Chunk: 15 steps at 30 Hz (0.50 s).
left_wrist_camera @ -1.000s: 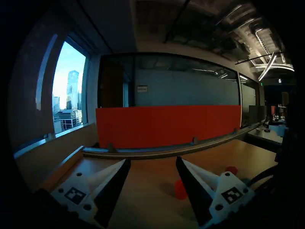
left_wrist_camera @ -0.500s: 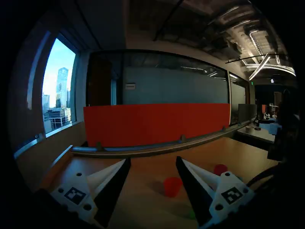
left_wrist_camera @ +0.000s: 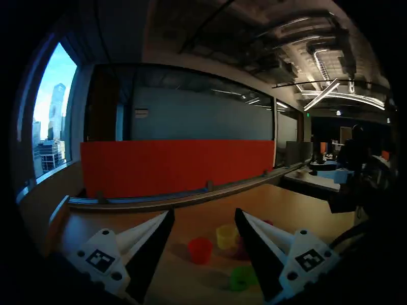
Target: Pour water
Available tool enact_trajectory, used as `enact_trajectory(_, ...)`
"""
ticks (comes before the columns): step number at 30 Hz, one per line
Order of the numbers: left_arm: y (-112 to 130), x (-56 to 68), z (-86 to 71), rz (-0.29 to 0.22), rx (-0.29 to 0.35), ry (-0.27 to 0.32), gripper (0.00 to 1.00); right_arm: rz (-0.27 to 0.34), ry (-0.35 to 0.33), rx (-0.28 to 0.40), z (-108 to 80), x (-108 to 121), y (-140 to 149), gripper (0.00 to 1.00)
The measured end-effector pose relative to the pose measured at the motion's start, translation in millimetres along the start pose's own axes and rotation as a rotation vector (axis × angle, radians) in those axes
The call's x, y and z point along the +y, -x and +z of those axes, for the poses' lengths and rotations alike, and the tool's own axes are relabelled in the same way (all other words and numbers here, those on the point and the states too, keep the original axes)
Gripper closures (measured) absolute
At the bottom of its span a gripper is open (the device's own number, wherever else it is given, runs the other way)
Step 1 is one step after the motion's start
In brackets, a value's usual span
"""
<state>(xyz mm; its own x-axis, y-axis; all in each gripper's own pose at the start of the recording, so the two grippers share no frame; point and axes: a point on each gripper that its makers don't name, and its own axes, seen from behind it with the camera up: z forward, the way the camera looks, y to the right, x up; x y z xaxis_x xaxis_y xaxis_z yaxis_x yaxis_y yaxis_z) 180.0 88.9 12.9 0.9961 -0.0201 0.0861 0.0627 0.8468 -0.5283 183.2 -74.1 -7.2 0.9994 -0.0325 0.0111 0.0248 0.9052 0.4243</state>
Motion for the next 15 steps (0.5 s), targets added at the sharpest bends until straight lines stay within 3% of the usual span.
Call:
enact_trajectory(8,-4,28.7,-0.8,0.0,0.005,0.145,0.13,0.083,-0.201,0.006,-3.6,-34,-7,0.01)
enact_trajectory(15,4,43.8,-2.6,0.02,-0.033,0.234,0.13,0.102,-0.278,-0.047,-6.5,-41,-2,0.01)
